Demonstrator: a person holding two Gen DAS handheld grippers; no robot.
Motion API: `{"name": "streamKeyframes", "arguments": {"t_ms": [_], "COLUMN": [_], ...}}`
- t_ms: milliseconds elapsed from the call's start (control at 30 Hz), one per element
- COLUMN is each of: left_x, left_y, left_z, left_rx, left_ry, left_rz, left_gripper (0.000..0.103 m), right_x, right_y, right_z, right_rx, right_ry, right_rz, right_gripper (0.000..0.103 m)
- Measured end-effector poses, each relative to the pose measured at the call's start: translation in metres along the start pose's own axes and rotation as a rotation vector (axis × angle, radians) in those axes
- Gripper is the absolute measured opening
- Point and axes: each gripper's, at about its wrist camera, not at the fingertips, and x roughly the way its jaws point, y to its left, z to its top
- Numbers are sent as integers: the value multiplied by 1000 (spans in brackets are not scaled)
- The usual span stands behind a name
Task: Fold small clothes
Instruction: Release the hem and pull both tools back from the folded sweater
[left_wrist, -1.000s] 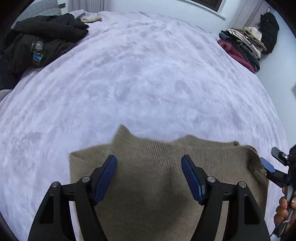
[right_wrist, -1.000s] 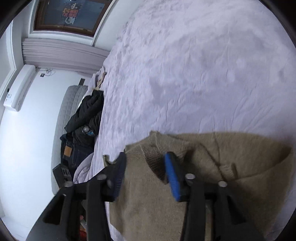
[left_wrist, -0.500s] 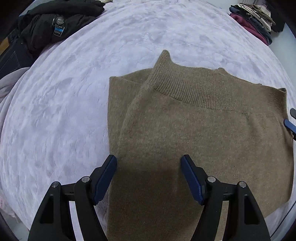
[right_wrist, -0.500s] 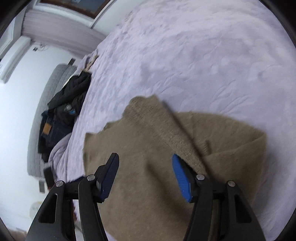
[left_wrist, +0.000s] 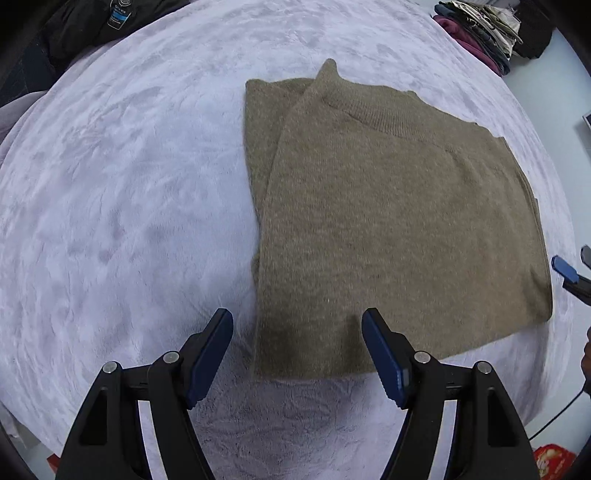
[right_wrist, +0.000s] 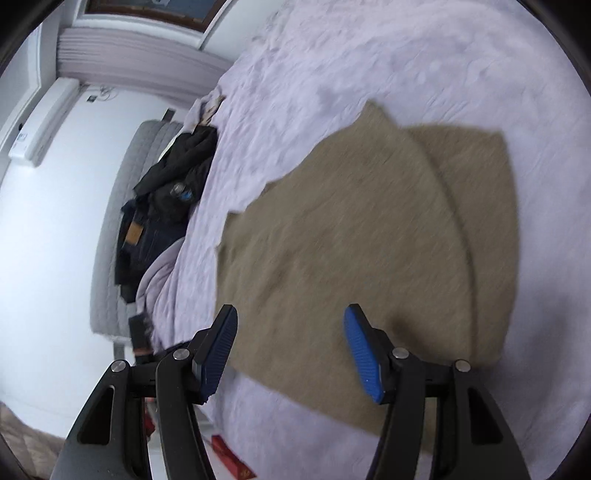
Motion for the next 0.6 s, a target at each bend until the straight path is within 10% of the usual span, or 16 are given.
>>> {"name": "streamKeyframes", "arguments": {"t_ms": [233, 467, 533, 567, 600], "left_x": [9, 7, 4, 1, -4], "left_y": [3, 23, 23, 20, 20], "left_z": [-8, -5, -2, -4, -10], "left_rx": [3, 10, 45, 87, 129], "left_ry": [11, 21, 27, 19, 12], "left_rz": [-87, -132, -129, -112, -93], "left_gripper": [58, 17, 10, 10, 10], "right_x": [75, 124, 135, 139, 142], "right_y": [15, 1, -3, -3, -2], "right_z": [-82, -104, -103, -102, -99], "right_rx": [123, 356, 421, 449, 473], "right_ry": [199, 55, 6, -16, -25], "right_rz": [105, 131, 137, 149, 135], "right_gripper": [64, 64, 50, 7, 8]}}
